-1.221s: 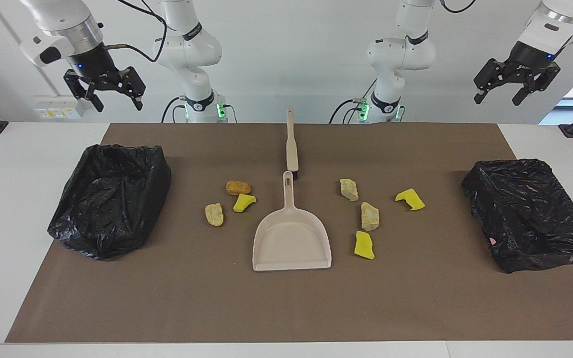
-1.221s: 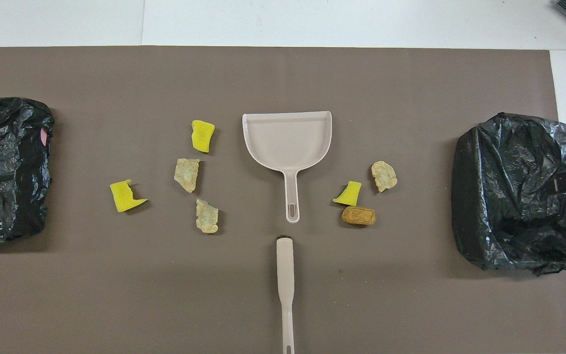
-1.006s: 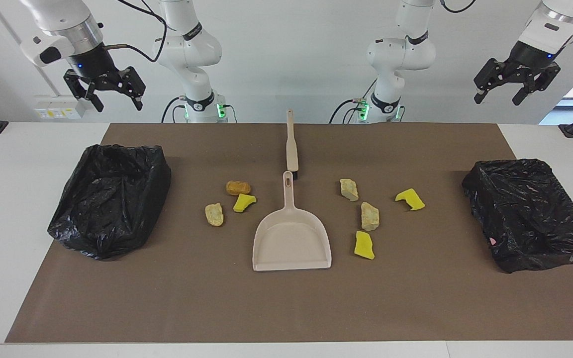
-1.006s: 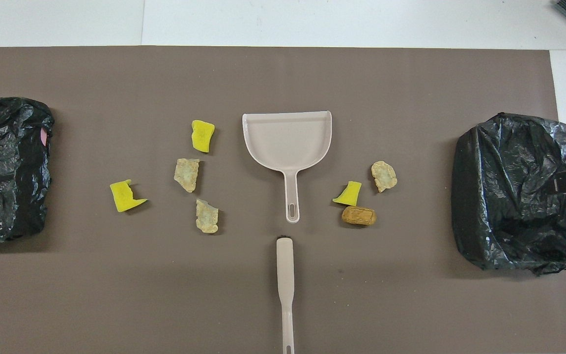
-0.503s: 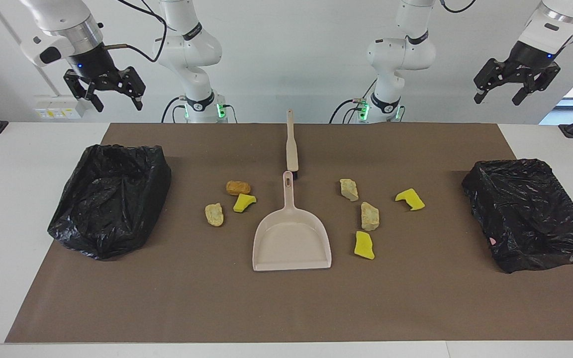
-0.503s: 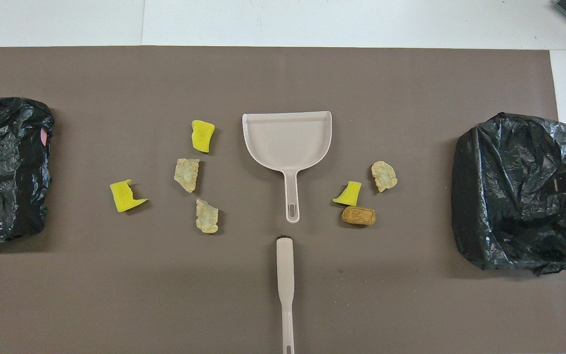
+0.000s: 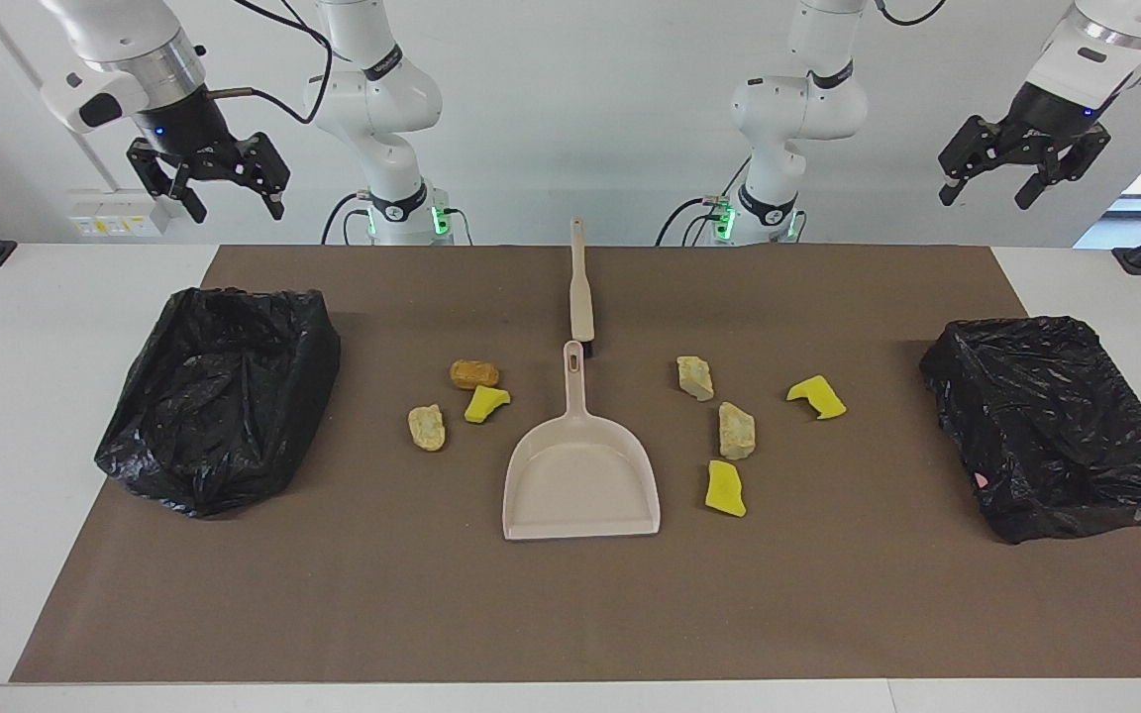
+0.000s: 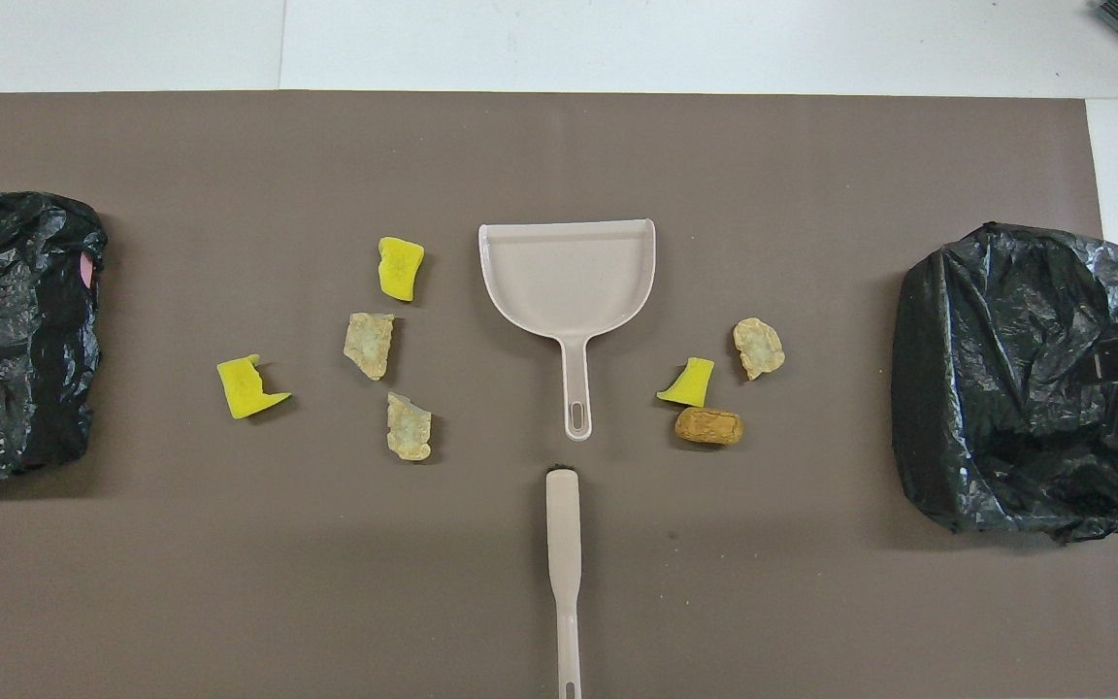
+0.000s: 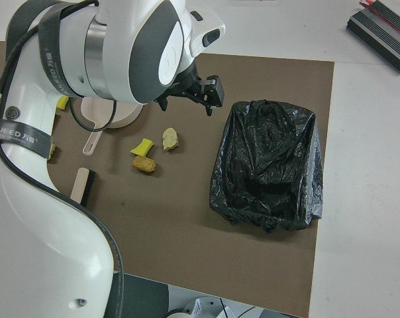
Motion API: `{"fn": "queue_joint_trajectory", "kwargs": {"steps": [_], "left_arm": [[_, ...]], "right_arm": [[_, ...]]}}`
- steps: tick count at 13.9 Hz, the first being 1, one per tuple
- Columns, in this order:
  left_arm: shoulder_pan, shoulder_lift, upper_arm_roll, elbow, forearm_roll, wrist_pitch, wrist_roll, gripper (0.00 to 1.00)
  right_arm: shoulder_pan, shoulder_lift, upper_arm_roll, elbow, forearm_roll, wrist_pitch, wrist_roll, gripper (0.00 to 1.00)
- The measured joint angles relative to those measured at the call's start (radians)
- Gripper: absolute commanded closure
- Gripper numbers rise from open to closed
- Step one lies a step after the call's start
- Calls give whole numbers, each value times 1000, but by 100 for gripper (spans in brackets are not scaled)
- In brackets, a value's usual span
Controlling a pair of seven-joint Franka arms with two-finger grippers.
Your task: Sweep and dump trash in bin
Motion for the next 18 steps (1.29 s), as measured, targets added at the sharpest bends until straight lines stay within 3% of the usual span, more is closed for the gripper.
{"fn": "queue_joint_trajectory", "kwargs": {"steps": [3, 8, 13, 18], "left_arm": [[-3, -23, -88, -41, -2, 2, -61, 0], [-40, -91, -273, -196, -4, 94, -260, 0], [-232, -106, -299, -332, -31, 200, -392, 0], [-456, -108, -303, -514, -43, 379, -641, 0]], "right_arm": [[0, 0, 0, 0, 0, 0, 0, 0], [0, 0, 0, 0, 0, 0, 0, 0], [0, 0, 0, 0, 0, 0, 0, 0], [0, 0, 0, 0, 0, 0, 0, 0]]}}
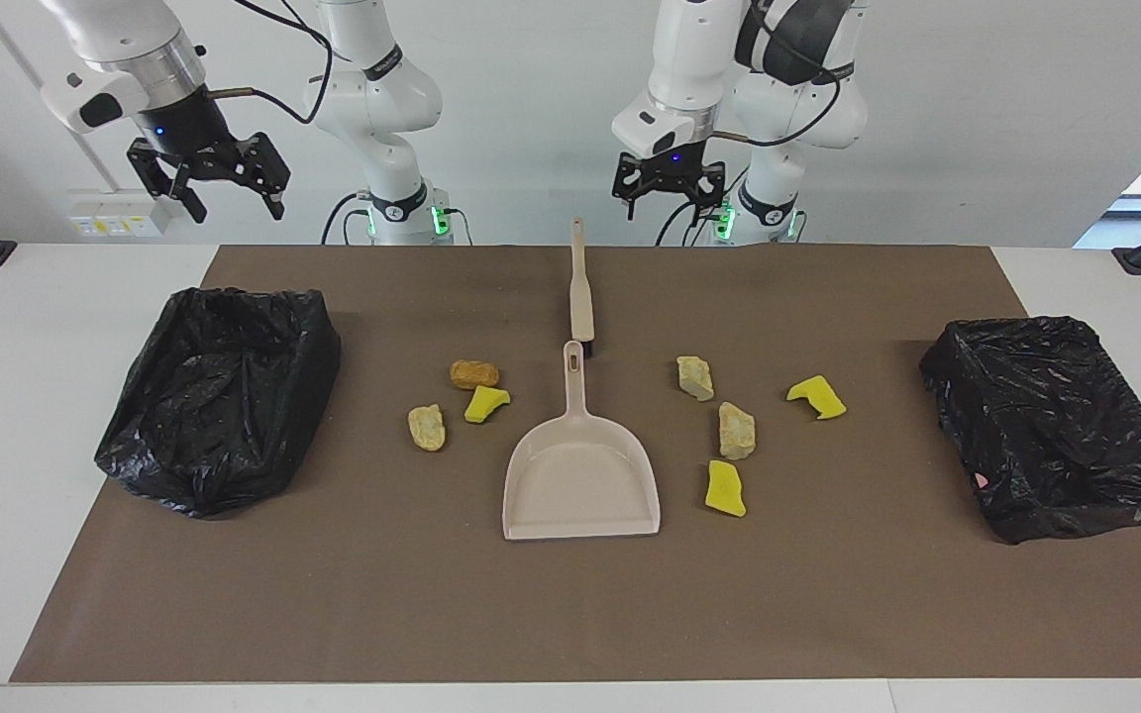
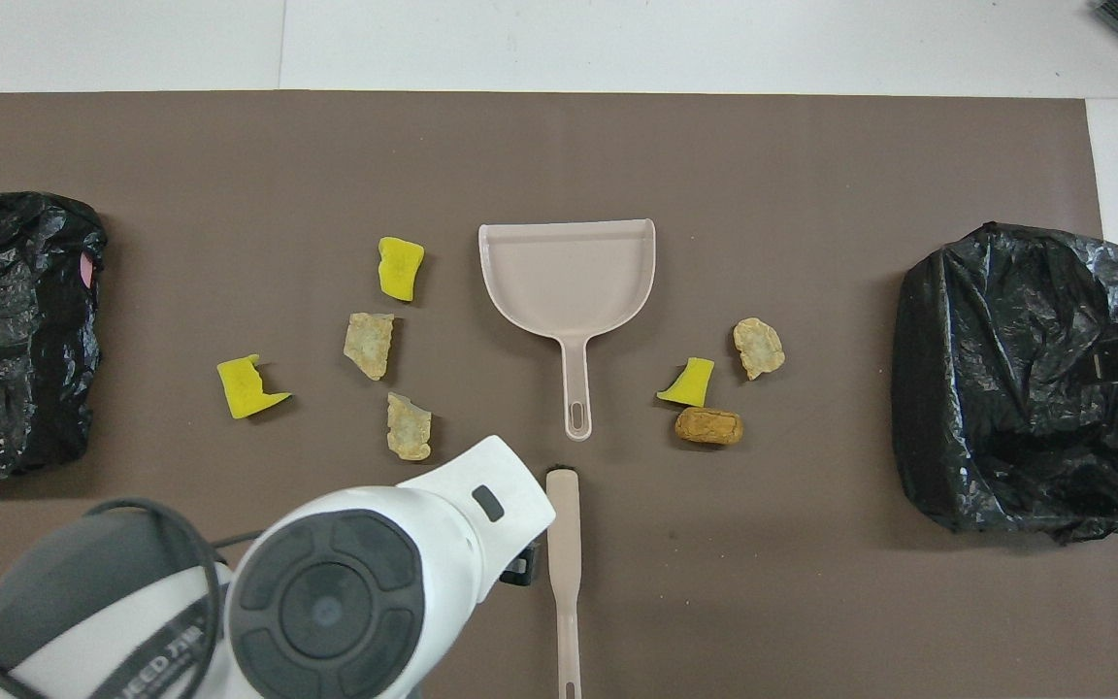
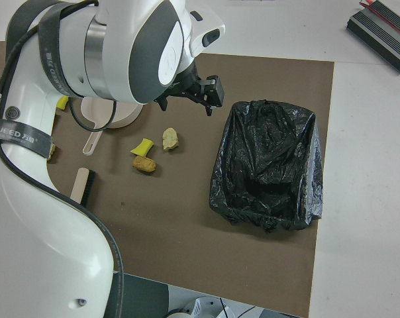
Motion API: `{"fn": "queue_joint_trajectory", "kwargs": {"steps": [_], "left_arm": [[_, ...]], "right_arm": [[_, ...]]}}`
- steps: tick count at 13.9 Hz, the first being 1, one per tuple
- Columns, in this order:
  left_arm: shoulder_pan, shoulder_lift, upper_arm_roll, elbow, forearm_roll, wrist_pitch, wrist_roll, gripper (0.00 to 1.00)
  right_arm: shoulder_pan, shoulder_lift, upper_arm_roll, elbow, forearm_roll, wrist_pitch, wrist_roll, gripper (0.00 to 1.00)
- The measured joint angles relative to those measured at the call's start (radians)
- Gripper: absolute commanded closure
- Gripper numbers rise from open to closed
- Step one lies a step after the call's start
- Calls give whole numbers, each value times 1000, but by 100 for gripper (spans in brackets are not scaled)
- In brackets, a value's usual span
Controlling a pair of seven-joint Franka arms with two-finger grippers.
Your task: Sweep and dump trash in bin
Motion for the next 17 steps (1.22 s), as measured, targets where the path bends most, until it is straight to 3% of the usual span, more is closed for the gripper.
{"fn": "queue_joint_trajectory", "kwargs": {"steps": [7, 9, 12, 17], "left_arm": [[-245, 18, 0, -272, -8, 329, -284, 0], [-298, 37, 0, -346, -8, 433, -318, 0], [-332, 75, 1, -376, -8, 482, -338, 0], [-333, 104, 5, -376, -8, 496, -336, 0]], "right_arm": [[3, -2, 10, -5, -2, 0, 0, 0], [4, -20, 13, -47, -4, 35, 0, 0], [15, -21, 16, -107, -3, 97, 0, 0], [90, 84, 22, -133, -2, 184, 7, 0]]}}
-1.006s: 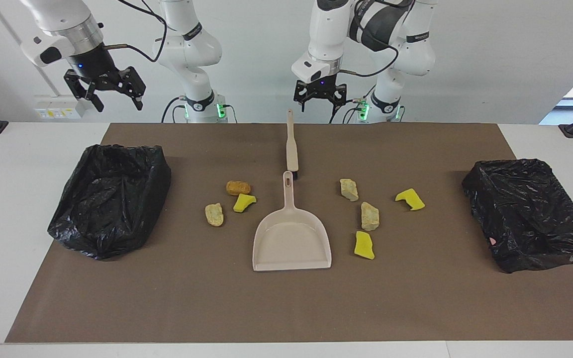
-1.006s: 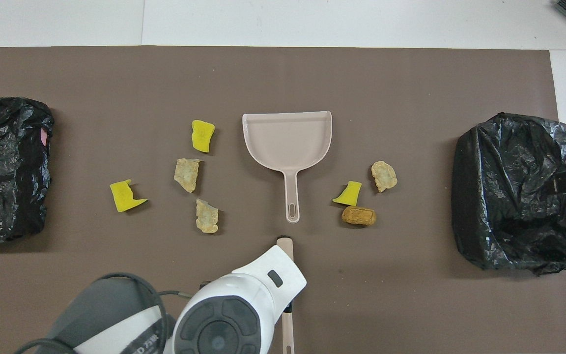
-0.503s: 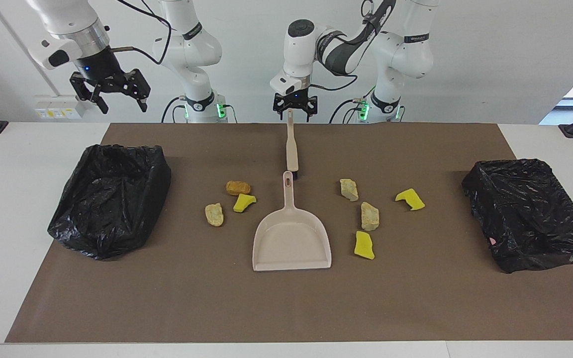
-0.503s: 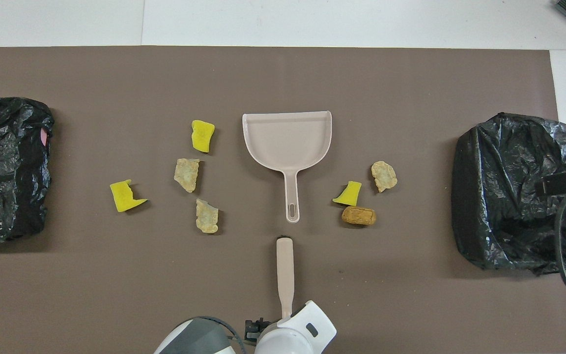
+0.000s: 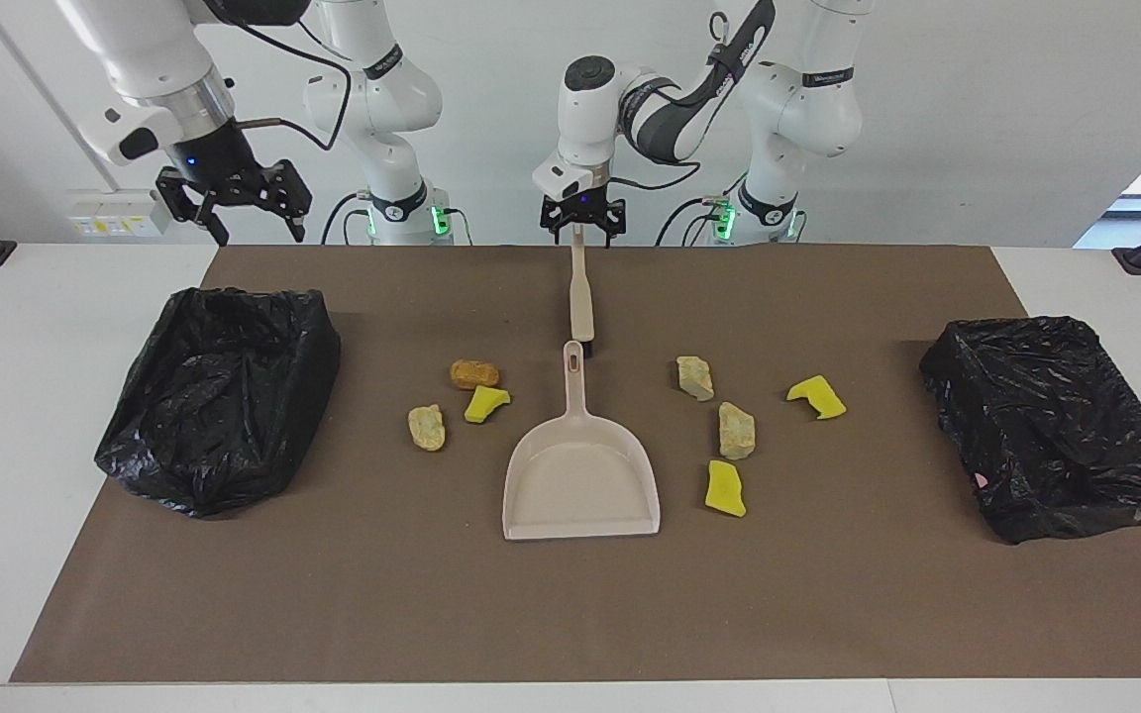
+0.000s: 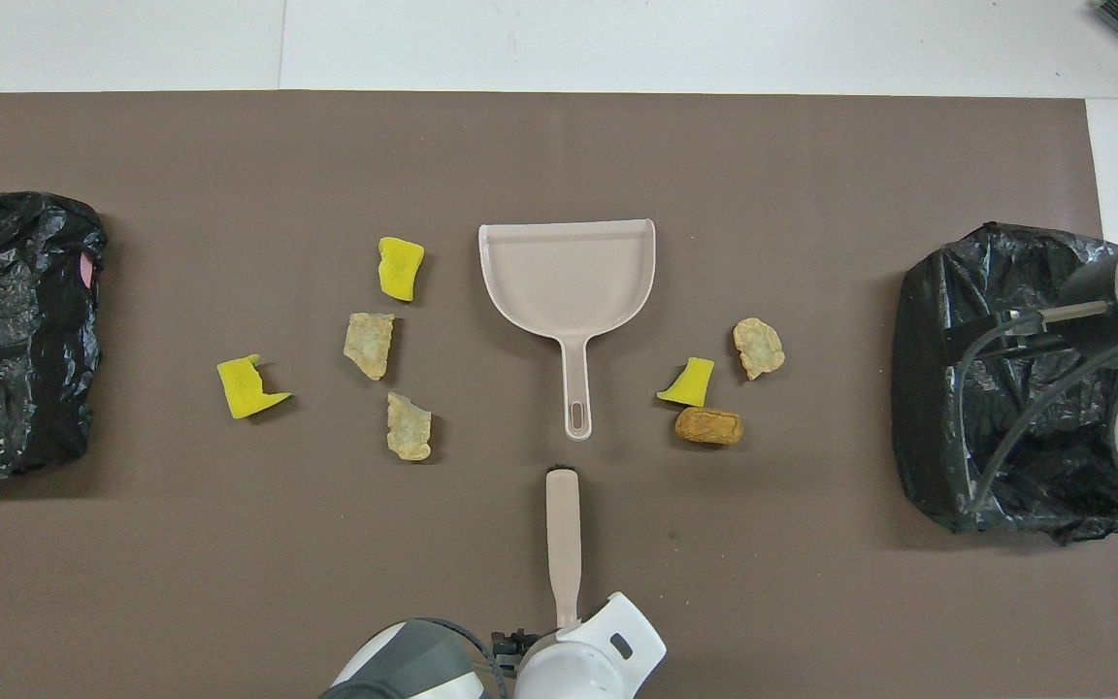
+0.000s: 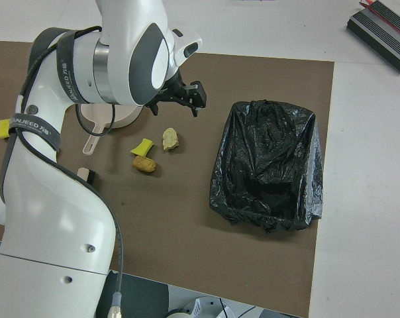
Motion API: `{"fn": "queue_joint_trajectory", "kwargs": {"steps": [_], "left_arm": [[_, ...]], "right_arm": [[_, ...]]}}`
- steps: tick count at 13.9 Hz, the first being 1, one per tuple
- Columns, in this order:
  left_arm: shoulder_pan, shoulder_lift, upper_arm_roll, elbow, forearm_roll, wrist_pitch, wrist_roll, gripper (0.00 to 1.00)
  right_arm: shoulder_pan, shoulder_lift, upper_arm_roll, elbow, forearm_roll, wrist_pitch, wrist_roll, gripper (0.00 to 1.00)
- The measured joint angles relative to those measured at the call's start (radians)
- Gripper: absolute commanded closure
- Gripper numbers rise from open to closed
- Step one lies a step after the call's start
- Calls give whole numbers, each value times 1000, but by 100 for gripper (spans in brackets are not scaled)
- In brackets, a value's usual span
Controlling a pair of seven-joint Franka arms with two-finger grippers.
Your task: Sweep and dump trash in bin
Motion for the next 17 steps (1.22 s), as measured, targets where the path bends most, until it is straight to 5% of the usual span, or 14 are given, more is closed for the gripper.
{"fn": "queue_joint_trajectory", "kwargs": {"steps": [4, 6, 8, 10, 13, 14, 17], "left_arm": [[-8, 29, -1, -7, 0, 14, 0, 0], [-16, 57, -2, -8, 0, 39, -2, 8], [-16, 65, -1, -8, 0, 44, -2, 24], [-16, 65, -1, -7, 0, 44, -2, 58], [-16, 65, 2, 2, 0, 44, -1, 93], [-16, 64, 4, 7, 0, 44, -1, 100], [-15, 64, 11, 13, 0, 42, 1, 100]], "right_arm": [[50, 63, 2, -1, 0, 59, 53, 0], [57, 73, 2, -1, 0, 67, 59, 0], [58, 74, 1, -1, 1, 71, 63, 0], [71, 78, 2, -1, 1, 79, 82, 0], [83, 88, 2, -1, 1, 92, 93, 0], [83, 90, 1, -1, 1, 95, 95, 0], [88, 91, 2, 0, 31, 103, 118, 0]]}}
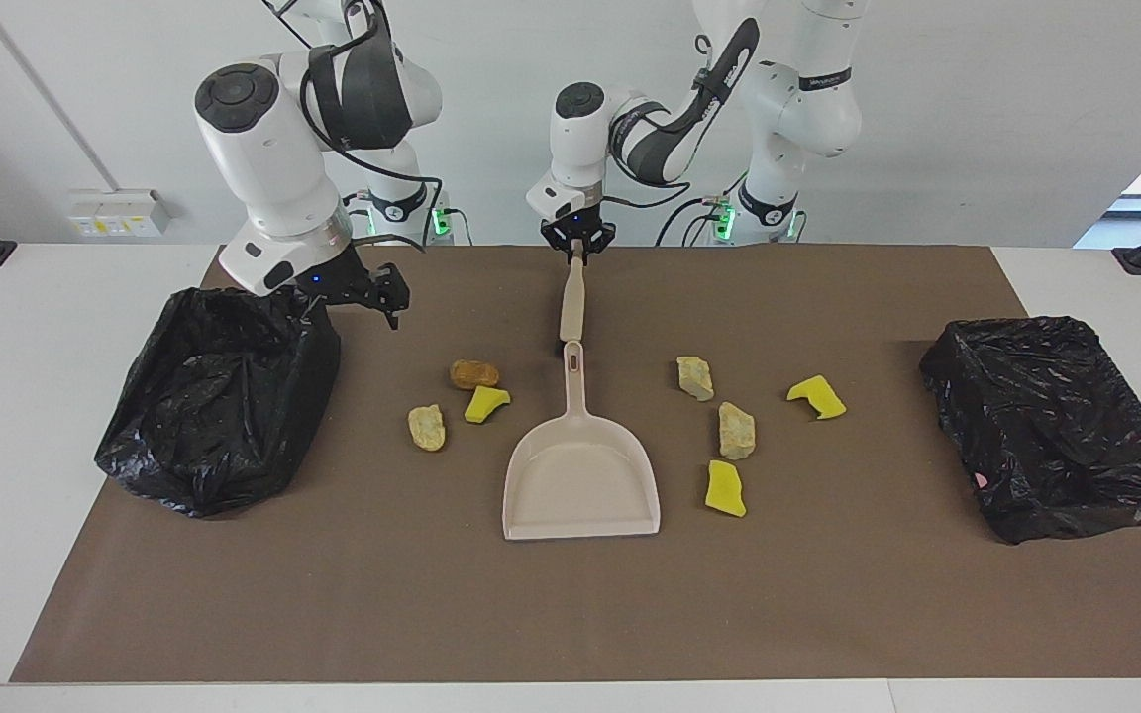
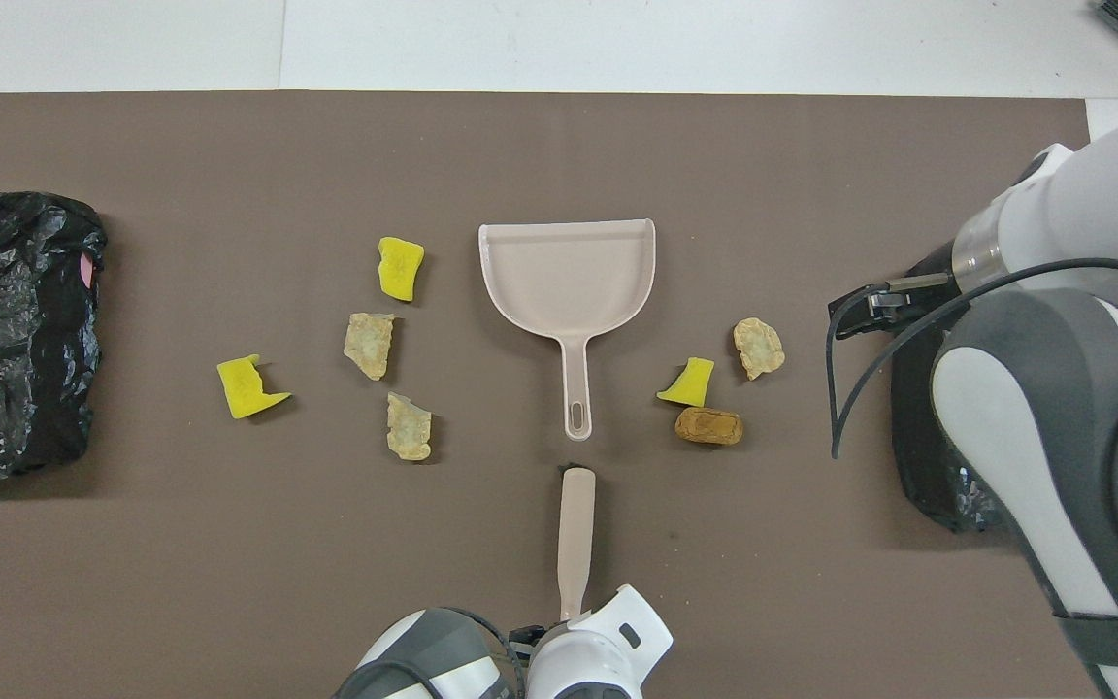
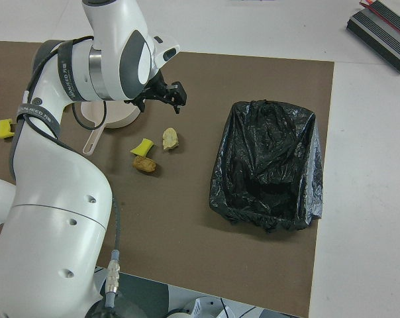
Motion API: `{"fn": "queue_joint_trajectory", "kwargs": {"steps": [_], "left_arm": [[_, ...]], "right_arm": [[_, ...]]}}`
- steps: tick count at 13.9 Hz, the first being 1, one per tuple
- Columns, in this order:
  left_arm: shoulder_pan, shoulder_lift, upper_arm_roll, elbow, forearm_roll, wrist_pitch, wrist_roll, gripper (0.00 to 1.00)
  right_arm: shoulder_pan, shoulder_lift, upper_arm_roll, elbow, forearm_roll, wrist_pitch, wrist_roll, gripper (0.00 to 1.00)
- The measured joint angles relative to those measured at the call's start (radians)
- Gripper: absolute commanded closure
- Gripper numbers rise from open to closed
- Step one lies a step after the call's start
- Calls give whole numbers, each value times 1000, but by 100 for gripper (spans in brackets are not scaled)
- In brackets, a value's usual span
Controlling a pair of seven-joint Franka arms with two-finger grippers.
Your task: Sweep and dump trash in bin
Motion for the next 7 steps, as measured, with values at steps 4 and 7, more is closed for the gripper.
{"fn": "queue_joint_trajectory", "kwargs": {"steps": [4, 7], "left_arm": [[24, -22, 19, 8, 1, -79, 0, 100], [103, -52, 24, 13, 2, -165, 8, 100]], "right_arm": [[5, 0, 0, 0, 7, 8, 16, 0], [14, 0, 0, 0, 11, 13, 38, 0]]}}
